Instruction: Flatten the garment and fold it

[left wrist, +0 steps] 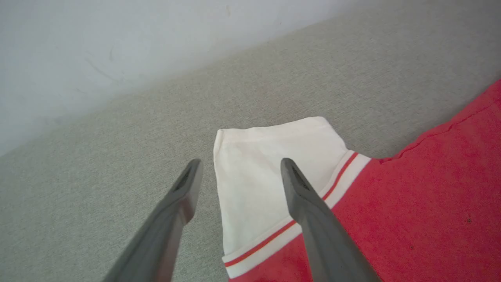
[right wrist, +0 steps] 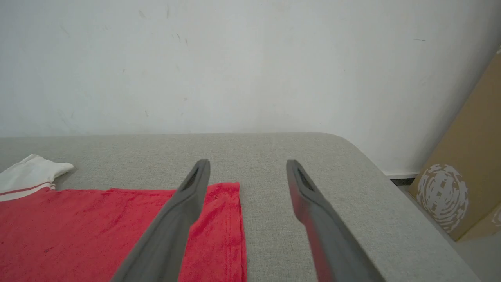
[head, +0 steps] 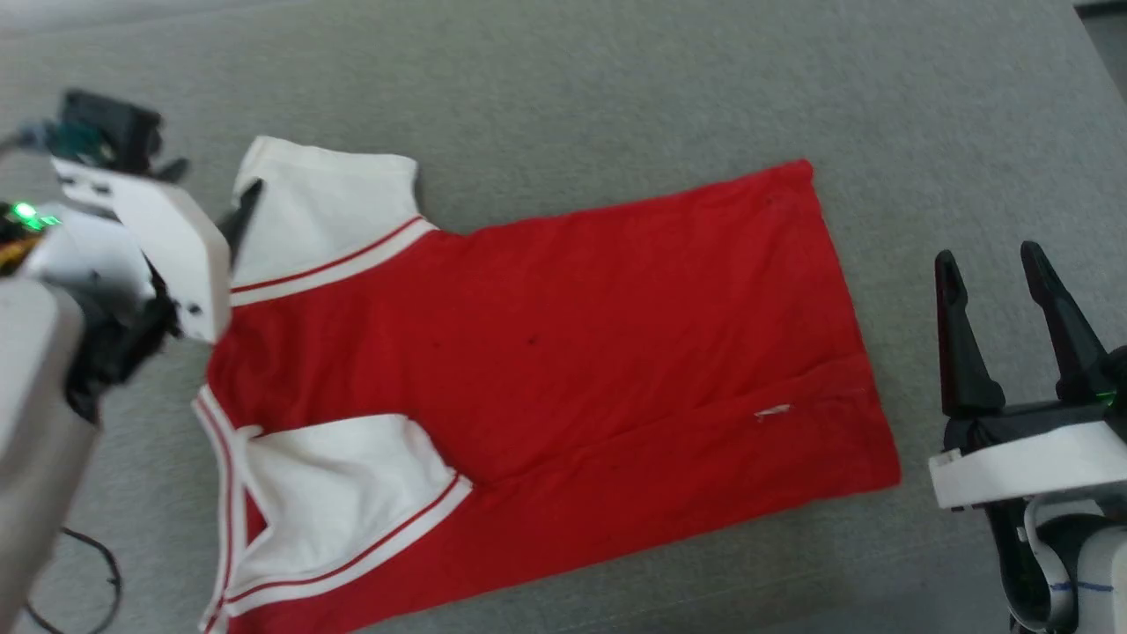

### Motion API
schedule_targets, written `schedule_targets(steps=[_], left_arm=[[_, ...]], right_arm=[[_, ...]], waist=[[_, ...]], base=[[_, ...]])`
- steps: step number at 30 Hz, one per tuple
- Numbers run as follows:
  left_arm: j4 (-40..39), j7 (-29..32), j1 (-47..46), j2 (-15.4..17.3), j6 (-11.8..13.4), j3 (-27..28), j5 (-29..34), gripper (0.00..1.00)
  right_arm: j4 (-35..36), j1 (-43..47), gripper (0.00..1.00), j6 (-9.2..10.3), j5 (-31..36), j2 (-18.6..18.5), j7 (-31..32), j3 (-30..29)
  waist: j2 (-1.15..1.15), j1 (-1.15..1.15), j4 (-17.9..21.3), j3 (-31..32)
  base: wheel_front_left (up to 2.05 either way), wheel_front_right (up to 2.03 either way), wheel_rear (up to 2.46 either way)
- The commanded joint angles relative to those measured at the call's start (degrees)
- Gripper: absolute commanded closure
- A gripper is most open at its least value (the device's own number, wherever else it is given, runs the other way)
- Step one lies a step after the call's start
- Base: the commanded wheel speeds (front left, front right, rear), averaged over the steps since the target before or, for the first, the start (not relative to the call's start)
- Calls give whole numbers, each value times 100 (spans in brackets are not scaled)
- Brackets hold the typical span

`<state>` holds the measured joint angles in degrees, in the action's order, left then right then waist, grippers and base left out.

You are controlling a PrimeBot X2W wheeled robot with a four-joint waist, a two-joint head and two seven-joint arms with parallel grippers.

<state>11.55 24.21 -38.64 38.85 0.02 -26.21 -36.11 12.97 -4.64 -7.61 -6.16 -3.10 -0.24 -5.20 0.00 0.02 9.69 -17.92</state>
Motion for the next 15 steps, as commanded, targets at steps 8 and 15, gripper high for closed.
schedule_targets(steps=[8,15], left_arm=[[942,1530,-1407,279,-266,-116,-122,0],[1576,2615,-1969,404,-153,-145,-266,0]], right_arm=[[-243,-326,0,12,-275,21,-218,240],[-388,-494,0,12,-437,22,-355,287]], waist=[[0,-2,870,-948],[0,-2,1031,-1124]], base=[[0,0,0],[0,0,0]])
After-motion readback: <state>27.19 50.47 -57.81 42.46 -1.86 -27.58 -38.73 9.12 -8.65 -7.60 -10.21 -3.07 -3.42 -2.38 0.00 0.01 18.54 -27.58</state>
